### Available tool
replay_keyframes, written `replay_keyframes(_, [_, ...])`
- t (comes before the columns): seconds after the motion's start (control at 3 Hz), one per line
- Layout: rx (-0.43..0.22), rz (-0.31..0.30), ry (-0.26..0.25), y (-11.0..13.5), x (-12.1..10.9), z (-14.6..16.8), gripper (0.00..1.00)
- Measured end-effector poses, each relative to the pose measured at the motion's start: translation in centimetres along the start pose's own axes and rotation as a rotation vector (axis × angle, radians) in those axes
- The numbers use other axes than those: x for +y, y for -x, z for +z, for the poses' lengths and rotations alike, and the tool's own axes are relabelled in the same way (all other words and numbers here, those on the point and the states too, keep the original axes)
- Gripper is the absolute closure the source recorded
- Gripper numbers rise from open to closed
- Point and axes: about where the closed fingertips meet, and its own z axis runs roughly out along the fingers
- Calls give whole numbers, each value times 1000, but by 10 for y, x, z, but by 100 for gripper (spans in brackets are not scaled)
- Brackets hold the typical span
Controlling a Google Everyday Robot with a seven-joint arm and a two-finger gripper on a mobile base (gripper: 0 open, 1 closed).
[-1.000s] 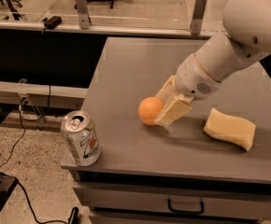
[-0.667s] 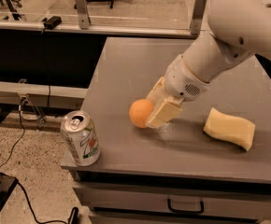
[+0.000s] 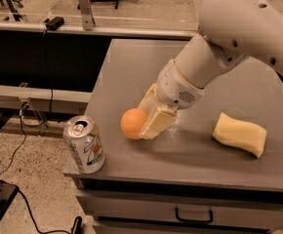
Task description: Move orange near 7up can
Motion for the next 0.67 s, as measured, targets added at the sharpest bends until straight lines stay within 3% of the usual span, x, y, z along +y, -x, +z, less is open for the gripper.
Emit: replay_keyframes(0.67, [-33, -58, 51, 17, 12, 9, 3])
